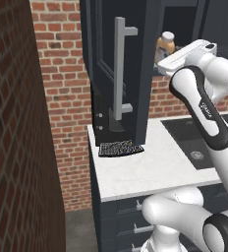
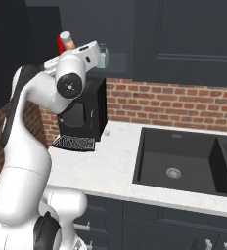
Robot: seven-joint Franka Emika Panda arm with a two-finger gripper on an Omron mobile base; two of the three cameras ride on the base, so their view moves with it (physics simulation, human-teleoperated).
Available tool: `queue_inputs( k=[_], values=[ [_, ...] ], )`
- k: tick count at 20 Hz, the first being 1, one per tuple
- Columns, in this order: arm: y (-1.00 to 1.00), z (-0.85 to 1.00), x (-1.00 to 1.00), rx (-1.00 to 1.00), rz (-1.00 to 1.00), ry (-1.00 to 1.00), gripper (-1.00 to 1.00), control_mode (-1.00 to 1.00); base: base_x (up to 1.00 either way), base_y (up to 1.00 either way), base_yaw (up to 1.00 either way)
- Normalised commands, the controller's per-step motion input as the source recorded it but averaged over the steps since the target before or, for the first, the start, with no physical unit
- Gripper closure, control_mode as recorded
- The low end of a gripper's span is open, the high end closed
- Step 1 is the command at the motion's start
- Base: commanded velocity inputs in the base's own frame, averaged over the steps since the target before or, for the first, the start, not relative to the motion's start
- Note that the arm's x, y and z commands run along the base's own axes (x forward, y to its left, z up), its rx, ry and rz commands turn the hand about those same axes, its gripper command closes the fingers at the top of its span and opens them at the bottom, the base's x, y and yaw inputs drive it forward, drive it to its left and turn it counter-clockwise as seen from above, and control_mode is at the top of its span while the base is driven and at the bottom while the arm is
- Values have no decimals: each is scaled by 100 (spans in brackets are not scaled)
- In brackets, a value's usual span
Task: Put the shaker and condiment bottle from the counter next to their counterparts in the cabinet.
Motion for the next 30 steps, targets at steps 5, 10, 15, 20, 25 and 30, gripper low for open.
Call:
queue_inputs(
  k=[5, 10, 15, 20, 25, 30],
  values=[
    [0, 35, 3, -6, 0, 0, 100, -100, 0, 0, 0],
    [11, 28, 0, -8, 0, 0, 100, -100, 0, 0, 0],
    [25, -4, -7, -12, 0, 0, 100, -100, 0, 0, 0],
    [17, -13, -1, 0, 0, 17, 100, -100, 0, 0, 0],
    [9, 0, 1, 5, 0, 22, 100, -100, 0, 0, 0],
    [12, 0, 0, 11, 0, 10, 100, -100, 0, 0, 0]
  ],
)
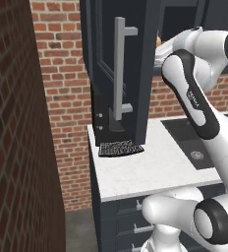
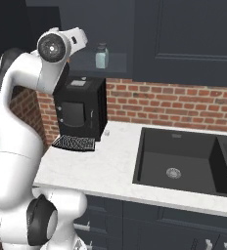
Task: Put the shaker and condiment bottle from the counter next to their counterparts in the cabinet.
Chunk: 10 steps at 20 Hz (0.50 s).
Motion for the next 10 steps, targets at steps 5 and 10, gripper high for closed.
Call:
queue_inputs(
  k=[5, 10],
  values=[
    [19, -12, 0, 8, 0, 0, 100, -100, 0, 0, 0],
    [19, -34, 0, 12, 0, -1, 100, -100, 0, 0, 0]
  ],
)
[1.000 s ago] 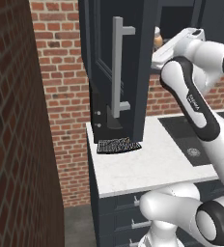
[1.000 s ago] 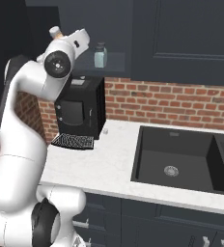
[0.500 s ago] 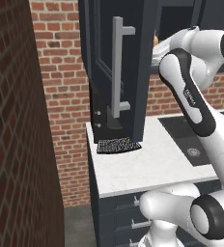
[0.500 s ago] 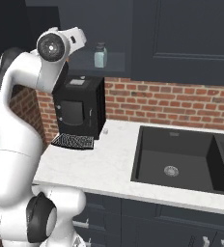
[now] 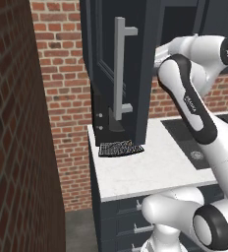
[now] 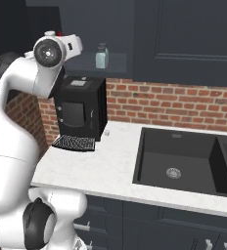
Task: Put the shaker and condiment bottle from the counter next to their counterparts in the cabinet.
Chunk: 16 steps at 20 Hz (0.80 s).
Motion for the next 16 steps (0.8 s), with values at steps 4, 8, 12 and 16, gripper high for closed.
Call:
queue_inputs(
  k=[4, 8, 12, 16],
  values=[
    [19, -22, 6, 12, 0, 0, 100, -100, 0, 0, 0],
    [14, -5, 13, 8, 0, 0, 100, -100, 0, 0, 0],
    [5, 0, 13, 2, 0, 0, 100, -100, 0, 0, 0],
    [0, 0, 13, 0, 0, 0, 100, -100, 0, 0, 0]
  ],
)
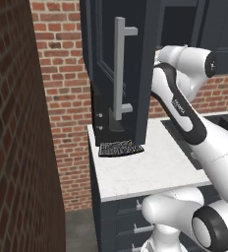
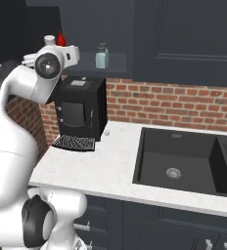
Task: Put the shaker and condiment bottle from the counter next to their counterparts in the cabinet.
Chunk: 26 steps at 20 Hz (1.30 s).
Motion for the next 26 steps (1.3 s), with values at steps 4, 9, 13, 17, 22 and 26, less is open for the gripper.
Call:
queue_inputs(
  k=[4, 9, 13, 17, 22, 26],
  values=[
    [0, -1, 16, 0, 0, 1, 100, -100, 0, 0, 0],
    [0, 0, 24, 0, 0, 2, 100, -100, 0, 0, 0],
    [0, -5, 26, 0, 0, 0, 100, -100, 0, 0, 0],
    [5, -13, 31, -1, 0, 0, 100, -100, 0, 0, 0],
    [4, -14, 29, -1, 0, 0, 100, -100, 0, 0, 0],
    [7, -12, 36, -1, 0, 0, 100, -100, 0, 0, 0]
  ],
)
